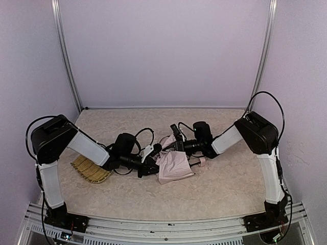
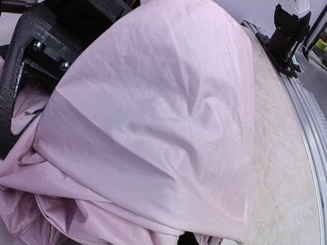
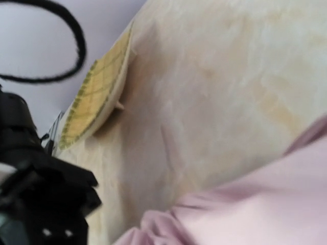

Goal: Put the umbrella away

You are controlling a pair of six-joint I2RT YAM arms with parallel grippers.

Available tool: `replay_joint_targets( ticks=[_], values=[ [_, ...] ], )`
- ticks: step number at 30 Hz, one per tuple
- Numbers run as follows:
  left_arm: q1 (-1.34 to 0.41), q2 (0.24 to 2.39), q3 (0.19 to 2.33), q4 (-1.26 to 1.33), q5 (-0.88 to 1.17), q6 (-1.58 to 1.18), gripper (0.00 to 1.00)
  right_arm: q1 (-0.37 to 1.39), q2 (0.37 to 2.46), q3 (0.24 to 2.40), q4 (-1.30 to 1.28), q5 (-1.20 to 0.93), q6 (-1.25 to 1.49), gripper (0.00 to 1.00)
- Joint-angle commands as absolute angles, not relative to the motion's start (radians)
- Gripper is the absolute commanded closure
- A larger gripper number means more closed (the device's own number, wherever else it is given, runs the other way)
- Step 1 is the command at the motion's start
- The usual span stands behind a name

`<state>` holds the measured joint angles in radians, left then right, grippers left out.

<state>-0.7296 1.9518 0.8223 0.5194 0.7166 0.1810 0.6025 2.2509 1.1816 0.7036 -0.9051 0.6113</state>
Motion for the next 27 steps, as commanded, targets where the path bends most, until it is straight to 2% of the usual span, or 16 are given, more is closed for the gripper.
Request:
replay_joint_targets(
  ticks=[1,7,9,13,18,23,27],
  values=[
    [-0.734,1.939,0.835,0.347,0.702,0.259,0.92,0.592,2.345,1.180,0.733,-0.972,0.589,1.00],
    [-0.704,1.780,0.865,0.158,0.555,0.289,0.45,0.594,2.360,1.125,0.782,-1.016,0.563,1.00],
    [-0.684,1.728,0.876,0.123,0.568,0.288,0.35,0.595,2.356,1.127,0.771,-1.023,0.540,1.00],
    [-0.657,1.719,0.910,0.175,0.618,0.191,0.30,0.595,2.313,1.131,0.789,-1.023,0.537,1.00],
    [-0.660,1.857,1.014,0.196,0.601,0.051,0.28,0.595,2.196,1.110,0.861,-0.969,0.566,1.00],
    [-0.673,1.935,1.054,0.225,0.601,0.003,0.18,0.605,2.099,1.044,0.961,-0.878,0.615,1.00],
    [-0.693,1.977,1.081,0.287,0.680,-0.045,0.15,0.620,2.096,1.036,1.003,-0.847,0.625,1.00]
  ],
)
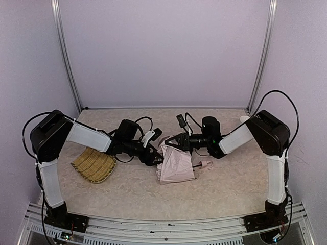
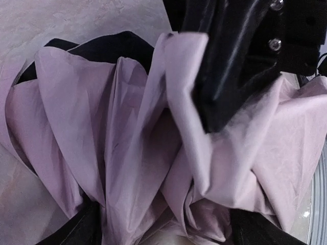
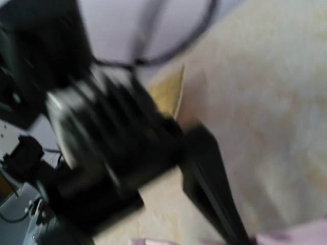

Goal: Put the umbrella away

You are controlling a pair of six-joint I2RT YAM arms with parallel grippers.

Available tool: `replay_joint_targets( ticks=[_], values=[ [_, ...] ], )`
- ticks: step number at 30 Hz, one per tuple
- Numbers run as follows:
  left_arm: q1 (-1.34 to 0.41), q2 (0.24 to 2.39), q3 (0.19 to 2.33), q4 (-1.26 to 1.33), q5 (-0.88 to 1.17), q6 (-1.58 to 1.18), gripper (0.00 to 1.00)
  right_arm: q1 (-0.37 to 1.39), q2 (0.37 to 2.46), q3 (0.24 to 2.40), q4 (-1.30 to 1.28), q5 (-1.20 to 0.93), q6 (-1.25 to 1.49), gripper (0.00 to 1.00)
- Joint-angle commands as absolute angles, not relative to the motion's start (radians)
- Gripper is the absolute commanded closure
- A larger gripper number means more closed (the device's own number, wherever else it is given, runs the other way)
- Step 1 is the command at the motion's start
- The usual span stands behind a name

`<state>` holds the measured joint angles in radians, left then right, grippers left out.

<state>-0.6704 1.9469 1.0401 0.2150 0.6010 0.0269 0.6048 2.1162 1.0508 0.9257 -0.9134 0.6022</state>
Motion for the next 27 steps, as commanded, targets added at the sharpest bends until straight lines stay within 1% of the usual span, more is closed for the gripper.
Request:
replay_joint_targets(
  ticks=[1,5,7,11,13,14,17,20,24,27],
  values=[
    [-0.697,1.981,1.075,0.319,0.709,-0.060,0.14,0.622,2.100,1.035,1.006,-0.842,0.628,1.00],
    [-0.704,1.968,1.026,0.464,0.778,-0.101,0.16,0.626,2.116,1.036,1.031,-0.842,0.641,1.00],
    [-0.685,1.945,0.986,0.508,0.770,-0.121,0.18,0.626,2.112,1.028,1.036,-0.849,0.635,1.00],
    [-0.622,1.893,0.935,0.422,0.613,-0.078,0.22,0.622,2.082,1.005,1.034,-0.862,0.609,1.00],
    [-0.585,1.869,0.907,0.395,0.541,-0.062,0.22,0.623,2.069,1.000,1.007,-0.859,0.585,1.00],
    [-0.569,1.855,0.882,0.403,0.545,-0.064,0.22,0.623,2.066,1.001,0.990,-0.858,0.576,1.00],
    [-0.562,1.789,0.819,0.498,0.640,-0.084,0.21,0.623,2.067,1.005,0.980,-0.859,0.571,1.00],
    [-0.602,1.741,0.781,0.658,0.755,-0.127,0.16,0.623,2.072,1.013,0.986,-0.852,0.576,1.00],
    [-0.665,1.809,0.848,0.670,0.793,-0.210,0.13,0.623,2.072,1.029,0.988,-0.848,0.578,1.00],
    [-0.705,1.889,0.916,0.594,0.773,-0.193,0.13,0.623,2.071,1.036,0.987,-0.848,0.578,1.00]
  ],
)
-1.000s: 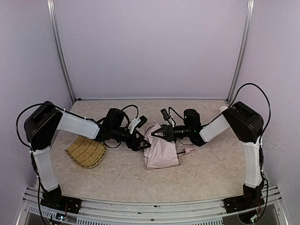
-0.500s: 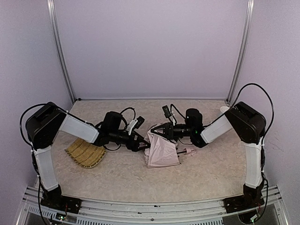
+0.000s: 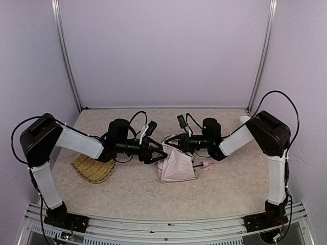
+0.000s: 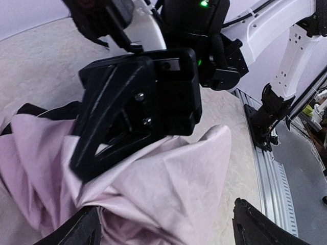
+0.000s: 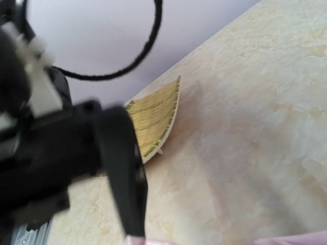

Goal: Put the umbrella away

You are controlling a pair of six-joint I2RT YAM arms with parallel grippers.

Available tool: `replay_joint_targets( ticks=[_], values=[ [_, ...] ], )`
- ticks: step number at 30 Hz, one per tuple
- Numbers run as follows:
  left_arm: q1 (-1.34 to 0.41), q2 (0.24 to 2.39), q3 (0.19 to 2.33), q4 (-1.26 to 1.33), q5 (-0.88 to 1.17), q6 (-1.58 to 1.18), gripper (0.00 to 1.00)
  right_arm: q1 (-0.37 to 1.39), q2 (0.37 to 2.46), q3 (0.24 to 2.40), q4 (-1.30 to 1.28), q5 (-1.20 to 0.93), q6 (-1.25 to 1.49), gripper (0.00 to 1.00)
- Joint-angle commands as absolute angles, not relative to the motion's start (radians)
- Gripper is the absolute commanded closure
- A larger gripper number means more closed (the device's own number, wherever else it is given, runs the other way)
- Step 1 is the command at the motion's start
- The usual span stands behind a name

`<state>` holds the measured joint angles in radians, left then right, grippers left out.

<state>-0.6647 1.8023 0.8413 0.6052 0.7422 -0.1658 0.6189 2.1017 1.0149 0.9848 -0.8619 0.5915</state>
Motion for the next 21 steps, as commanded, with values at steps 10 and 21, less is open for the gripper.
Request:
replay_joint_targets(
  ticks=[10,21],
  values=[
    [-0.730,2.026,1.094,0.439,0.671,-0.143,0.37,0.627,2.065,1.025,1.036,-0.841,0.603,1.00],
    [-0.708,2.043,1.066,0.484,0.700,-0.149,1.00,0.596,1.884,1.004,0.665,-0.750,0.383,0.68]
  ],
)
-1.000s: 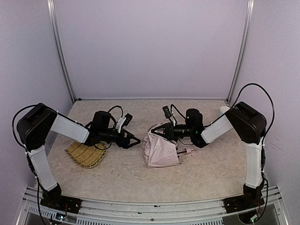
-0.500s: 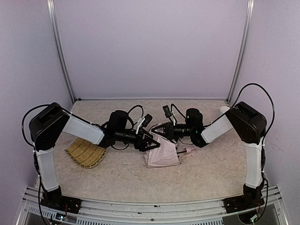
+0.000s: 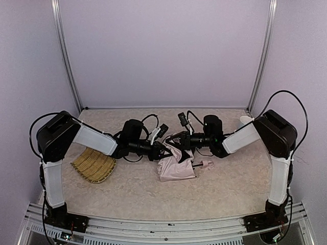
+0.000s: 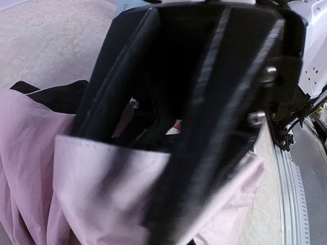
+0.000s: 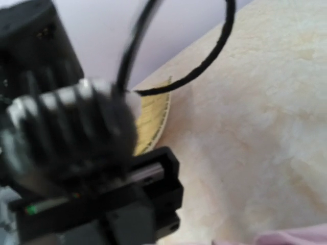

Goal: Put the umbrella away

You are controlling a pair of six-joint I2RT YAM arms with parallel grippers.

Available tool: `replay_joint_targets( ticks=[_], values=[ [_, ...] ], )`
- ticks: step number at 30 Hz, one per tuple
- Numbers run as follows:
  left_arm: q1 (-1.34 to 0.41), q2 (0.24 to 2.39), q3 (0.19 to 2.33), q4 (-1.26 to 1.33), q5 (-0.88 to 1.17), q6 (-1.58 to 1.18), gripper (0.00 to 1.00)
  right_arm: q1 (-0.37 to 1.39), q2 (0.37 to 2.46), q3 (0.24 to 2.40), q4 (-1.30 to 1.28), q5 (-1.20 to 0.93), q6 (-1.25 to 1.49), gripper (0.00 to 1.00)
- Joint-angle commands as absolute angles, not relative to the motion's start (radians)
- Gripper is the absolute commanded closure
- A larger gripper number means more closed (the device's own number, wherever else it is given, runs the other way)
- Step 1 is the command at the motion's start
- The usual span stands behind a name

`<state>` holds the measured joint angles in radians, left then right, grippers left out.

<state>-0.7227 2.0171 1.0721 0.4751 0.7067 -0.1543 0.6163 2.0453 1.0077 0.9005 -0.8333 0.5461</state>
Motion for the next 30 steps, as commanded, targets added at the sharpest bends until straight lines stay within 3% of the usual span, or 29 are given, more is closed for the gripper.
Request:
replay_joint_targets(
  ticks=[1,6,17,22,30],
  values=[
    [-0.703,2.048,1.069,0.475,0.692,-0.148,1.00,0.586,1.847,1.011,0.562,-0.708,0.335,0.63],
    [-0.680,2.092,1.119,0.416,0.628,-0.149,1.00,0.577,1.712,1.002,0.214,-0.561,0.124,0.51],
    [-0.679,2.248,1.293,0.106,0.540,-0.072,1.00,0.589,1.613,0.900,0.185,-0.632,0.048,0.46],
    [-0.693,2.292,1.336,0.010,0.565,-0.015,1.00,0.689,1.547,0.905,0.080,-0.536,-0.245,0.43],
    [-0.692,2.317,1.372,-0.059,0.572,0.019,1.00,0.862,1.615,0.967,-0.127,-0.247,-0.755,0.22]
  ],
)
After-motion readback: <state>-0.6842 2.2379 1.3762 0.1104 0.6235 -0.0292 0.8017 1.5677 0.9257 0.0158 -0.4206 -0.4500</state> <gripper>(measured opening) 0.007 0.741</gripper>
